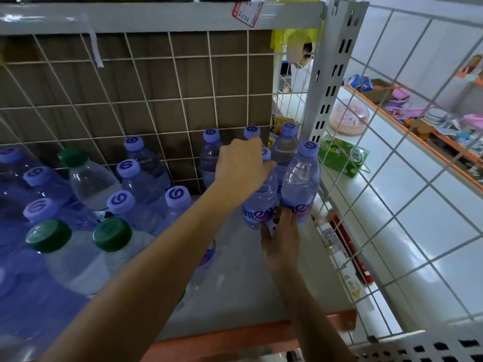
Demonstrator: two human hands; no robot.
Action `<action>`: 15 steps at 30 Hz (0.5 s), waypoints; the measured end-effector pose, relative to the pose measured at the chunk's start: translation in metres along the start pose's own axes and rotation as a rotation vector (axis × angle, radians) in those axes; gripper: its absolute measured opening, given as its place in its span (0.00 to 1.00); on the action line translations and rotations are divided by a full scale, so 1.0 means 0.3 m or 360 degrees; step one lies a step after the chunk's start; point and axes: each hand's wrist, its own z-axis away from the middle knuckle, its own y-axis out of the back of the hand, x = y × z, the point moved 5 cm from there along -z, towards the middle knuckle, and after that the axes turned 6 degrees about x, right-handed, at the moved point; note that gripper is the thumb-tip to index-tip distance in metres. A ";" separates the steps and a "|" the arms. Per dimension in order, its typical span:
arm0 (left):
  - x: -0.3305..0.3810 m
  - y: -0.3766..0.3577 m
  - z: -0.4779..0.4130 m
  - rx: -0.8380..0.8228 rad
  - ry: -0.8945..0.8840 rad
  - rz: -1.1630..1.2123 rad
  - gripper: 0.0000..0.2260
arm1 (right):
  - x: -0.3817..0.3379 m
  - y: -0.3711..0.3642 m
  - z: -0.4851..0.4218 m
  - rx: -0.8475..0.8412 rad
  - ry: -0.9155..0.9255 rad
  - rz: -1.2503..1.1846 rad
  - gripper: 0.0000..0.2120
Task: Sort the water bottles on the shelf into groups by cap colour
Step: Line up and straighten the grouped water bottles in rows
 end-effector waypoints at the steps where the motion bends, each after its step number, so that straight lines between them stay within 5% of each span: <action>1: 0.002 0.001 0.002 -0.0029 0.0013 0.0013 0.20 | -0.004 0.008 0.005 0.0041 -0.0007 0.0005 0.18; 5: -0.012 0.064 0.040 -0.0275 0.0086 0.0178 0.27 | -0.061 0.055 0.038 0.0080 0.0175 -0.0179 0.12; 10: -0.115 0.264 0.133 -0.0324 -0.0037 -0.0272 0.26 | -0.207 -0.030 0.164 -0.1077 0.0535 -0.0302 0.29; 15: -0.216 0.248 0.219 -0.0704 0.0110 -0.0542 0.27 | -0.236 -0.138 0.234 -0.0786 0.0559 -0.0272 0.27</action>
